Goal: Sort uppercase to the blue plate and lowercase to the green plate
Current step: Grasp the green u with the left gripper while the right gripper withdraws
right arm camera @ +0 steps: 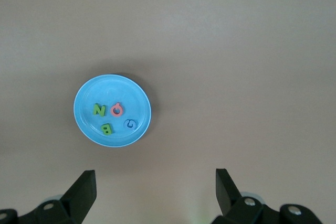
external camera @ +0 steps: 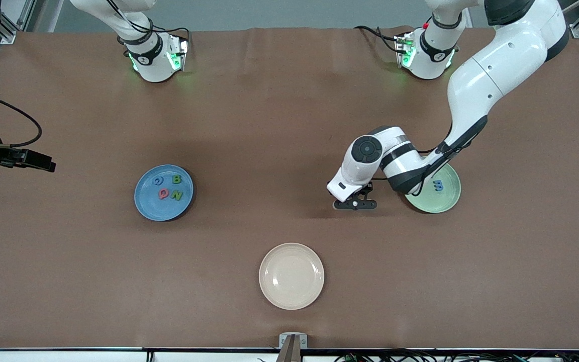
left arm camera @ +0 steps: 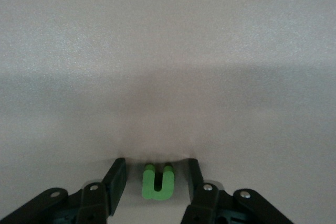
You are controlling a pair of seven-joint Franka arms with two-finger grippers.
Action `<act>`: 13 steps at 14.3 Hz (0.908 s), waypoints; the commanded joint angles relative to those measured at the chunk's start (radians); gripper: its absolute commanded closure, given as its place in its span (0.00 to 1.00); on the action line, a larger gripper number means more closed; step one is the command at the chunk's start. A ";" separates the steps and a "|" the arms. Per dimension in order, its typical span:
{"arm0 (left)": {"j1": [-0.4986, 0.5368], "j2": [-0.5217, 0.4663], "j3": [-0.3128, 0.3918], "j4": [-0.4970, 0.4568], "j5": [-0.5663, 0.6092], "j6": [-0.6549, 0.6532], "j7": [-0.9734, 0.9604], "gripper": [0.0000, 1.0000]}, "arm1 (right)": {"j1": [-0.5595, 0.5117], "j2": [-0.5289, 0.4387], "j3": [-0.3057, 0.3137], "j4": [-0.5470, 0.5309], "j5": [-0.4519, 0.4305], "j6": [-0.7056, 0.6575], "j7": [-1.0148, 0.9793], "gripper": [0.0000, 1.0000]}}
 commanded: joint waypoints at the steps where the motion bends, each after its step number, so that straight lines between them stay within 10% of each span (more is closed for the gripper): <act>1: -0.011 0.000 0.008 0.001 -0.018 0.006 0.003 0.59 | -0.007 0.004 0.010 0.011 0.014 -0.019 -0.005 0.00; 6: -0.010 -0.002 0.008 0.001 -0.018 0.006 0.005 0.98 | -0.011 -0.011 0.010 -0.046 0.016 0.009 -0.006 0.00; 13: 0.085 -0.044 -0.081 -0.036 -0.018 -0.121 0.052 0.98 | -0.017 -0.074 0.008 -0.096 0.031 0.012 -0.009 0.00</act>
